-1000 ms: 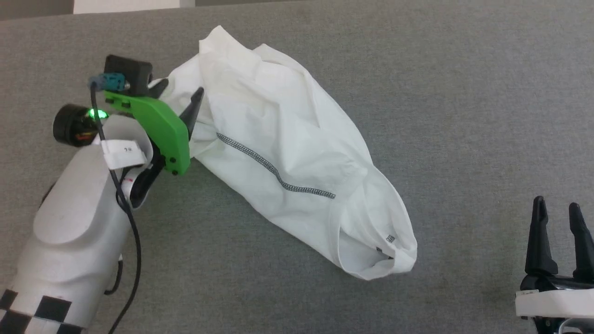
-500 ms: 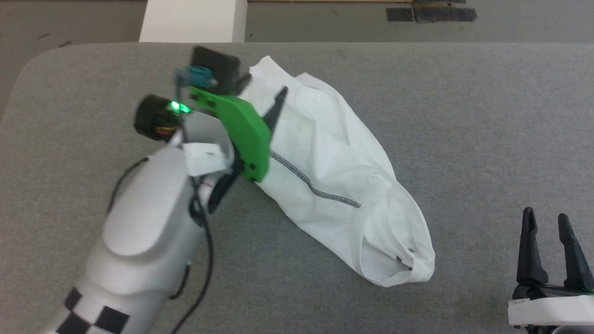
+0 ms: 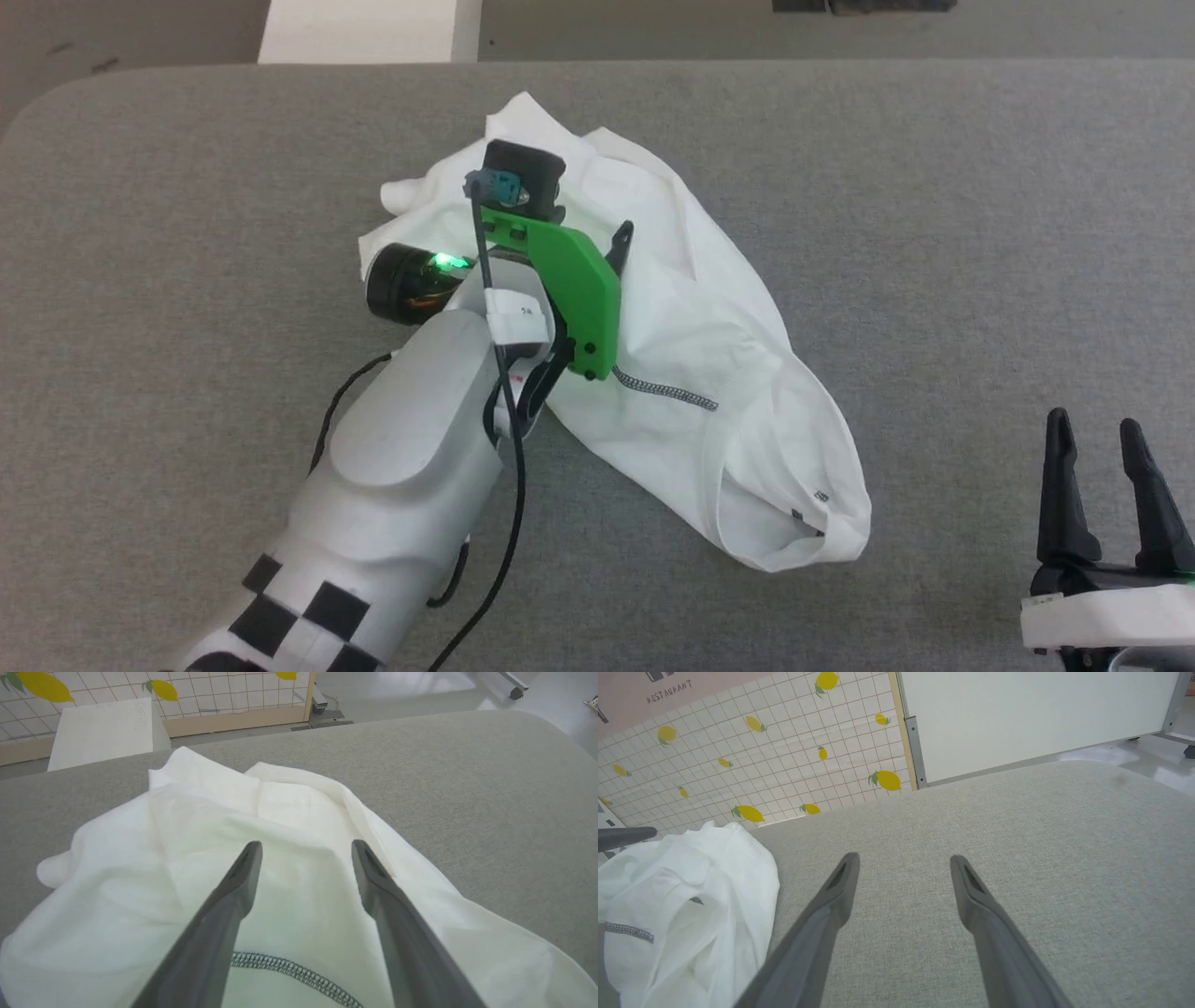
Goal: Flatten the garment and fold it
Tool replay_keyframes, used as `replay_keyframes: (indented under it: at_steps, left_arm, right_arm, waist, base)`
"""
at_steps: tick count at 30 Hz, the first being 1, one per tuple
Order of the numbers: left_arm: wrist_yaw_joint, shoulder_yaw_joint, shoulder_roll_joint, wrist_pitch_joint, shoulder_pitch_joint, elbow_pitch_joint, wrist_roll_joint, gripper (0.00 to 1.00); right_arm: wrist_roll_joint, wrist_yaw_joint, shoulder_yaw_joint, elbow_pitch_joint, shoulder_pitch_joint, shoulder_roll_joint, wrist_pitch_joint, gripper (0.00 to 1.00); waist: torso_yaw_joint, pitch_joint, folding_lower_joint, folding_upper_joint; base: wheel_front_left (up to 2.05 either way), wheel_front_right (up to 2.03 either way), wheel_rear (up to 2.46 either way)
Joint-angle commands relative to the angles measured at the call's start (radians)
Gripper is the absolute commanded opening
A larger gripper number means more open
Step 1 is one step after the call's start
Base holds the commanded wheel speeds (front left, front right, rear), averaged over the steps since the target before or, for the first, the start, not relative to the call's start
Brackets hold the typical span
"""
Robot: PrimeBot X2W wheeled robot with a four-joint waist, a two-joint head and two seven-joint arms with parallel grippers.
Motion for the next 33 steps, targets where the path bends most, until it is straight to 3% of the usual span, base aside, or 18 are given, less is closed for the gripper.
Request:
replay_keyframes:
  at_steps: [1,7,12,13,14,25,29,33]
  left_arm:
    - [-0.002,0.002,-0.01,-0.013,-0.028,0.012,-0.012,1.0]
    - [0.002,-0.016,-0.028,-0.008,-0.07,0.069,-0.019,1.0]
    - [0.068,-0.032,-0.034,0.016,-0.092,0.144,0.006,0.98]
    - [0.079,-0.032,-0.035,0.014,-0.095,0.154,0.009,0.31]
    - [0.082,-0.034,-0.035,0.008,-0.098,0.161,0.011,0.0]
    - [0.017,-0.031,-0.039,-0.085,-0.096,0.105,-0.026,0.0]
    - [0.003,-0.013,-0.033,-0.152,-0.026,-0.027,-0.056,0.0]
    - [0.036,0.031,0.011,-0.191,0.13,-0.235,-0.102,0.0]
  right_arm:
    - [-0.007,-0.001,-0.002,-0.008,-0.016,-0.001,0.005,1.0]
    - [-0.007,-0.001,-0.001,-0.022,-0.031,-0.001,0.008,1.0]
    - [-0.007,-0.001,0.006,-0.022,-0.05,-0.001,0.007,1.0]
    - [-0.007,-0.001,0.006,-0.021,-0.053,-0.001,0.006,1.0]
    - [-0.007,-0.001,0.005,-0.019,-0.055,-0.001,0.005,1.0]
    - [-0.009,-0.001,0.004,0.01,-0.043,-0.001,-0.001,1.0]
    - [-0.011,-0.001,-0.004,0.017,-0.018,-0.001,0.002,1.0]
    - [-0.012,-0.001,-0.011,0.015,0.016,-0.001,0.011,1.0]
  waist:
    - [-0.02,0.033,0.0,0.0]
    - [-0.033,0.084,0.0,0.0]
    - [-0.044,0.106,0.0,0.0]
    - [-0.046,0.108,0.0,0.0]
    - [-0.047,0.109,0.0,0.0]
    - [-0.006,0.027,0.0,0.0]
    - [0.021,-0.035,0.0,0.0]
    - [0.048,-0.087,0.0,0.0]
  base:
    - [0.0,0.0,0.0]
    - [0.0,0.0,0.0]
    - [0.0,0.0,0.0]
    - [0.0,0.0,0.0]
    - [0.0,0.0,0.0]
    - [0.0,0.0,0.0]
    - [0.0,0.0,0.0]
    - [0.0,0.0,0.0]
